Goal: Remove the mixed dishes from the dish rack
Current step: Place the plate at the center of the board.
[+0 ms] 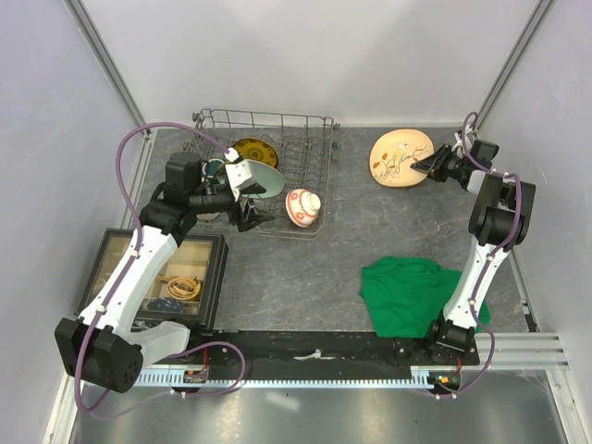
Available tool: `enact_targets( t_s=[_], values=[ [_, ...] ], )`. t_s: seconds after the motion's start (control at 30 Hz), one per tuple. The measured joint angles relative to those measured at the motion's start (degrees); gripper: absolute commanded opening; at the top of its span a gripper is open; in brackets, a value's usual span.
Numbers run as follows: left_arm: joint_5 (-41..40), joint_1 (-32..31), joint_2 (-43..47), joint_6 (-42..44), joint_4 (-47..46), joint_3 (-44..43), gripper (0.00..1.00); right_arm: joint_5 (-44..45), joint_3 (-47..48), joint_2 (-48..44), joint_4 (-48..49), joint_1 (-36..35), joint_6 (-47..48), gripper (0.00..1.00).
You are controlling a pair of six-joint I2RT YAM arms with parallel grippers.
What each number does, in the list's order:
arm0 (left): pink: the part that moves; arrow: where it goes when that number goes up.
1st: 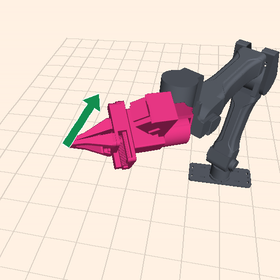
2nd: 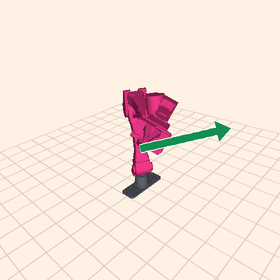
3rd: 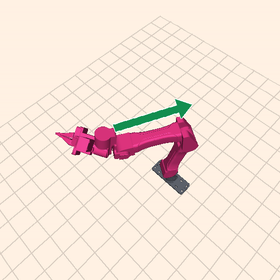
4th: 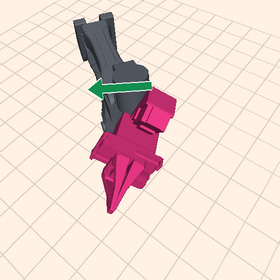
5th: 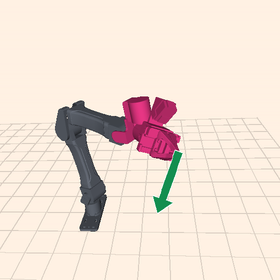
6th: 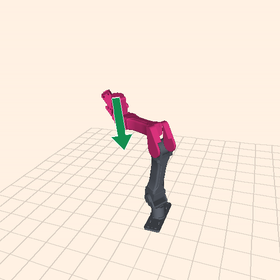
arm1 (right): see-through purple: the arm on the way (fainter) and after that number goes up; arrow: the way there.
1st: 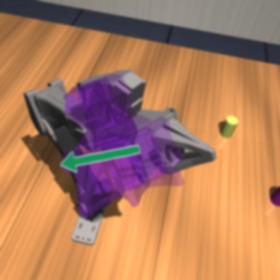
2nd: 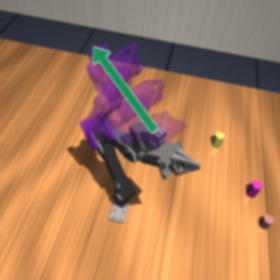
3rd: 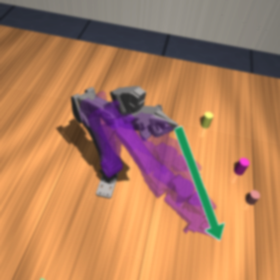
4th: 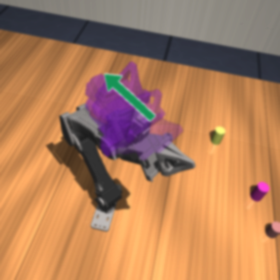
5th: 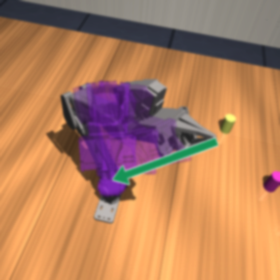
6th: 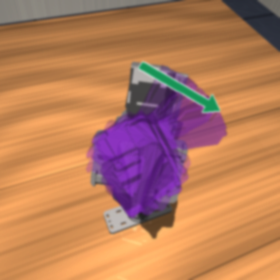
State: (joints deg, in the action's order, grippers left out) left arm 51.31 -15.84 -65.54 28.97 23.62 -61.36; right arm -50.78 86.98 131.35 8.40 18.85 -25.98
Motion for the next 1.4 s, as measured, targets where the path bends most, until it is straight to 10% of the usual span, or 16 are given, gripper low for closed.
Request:
enact_targets(
  t_s=[0.83, 1.4],
  values=[
    [-0.1, 0.0, 0.1, 0.7, -0.2, 1.0, 0.77, 0.3, 1.5, 0.7, -6.0, -0.2, 7.4, 0.66],
    [-0.3, 0.0, 1.1, 2.3, 0.1, 2.7, 0.77, 5.7, 7.0, -0.2, -18.4, -0.4, 17.1, 0.73]
  ],
)
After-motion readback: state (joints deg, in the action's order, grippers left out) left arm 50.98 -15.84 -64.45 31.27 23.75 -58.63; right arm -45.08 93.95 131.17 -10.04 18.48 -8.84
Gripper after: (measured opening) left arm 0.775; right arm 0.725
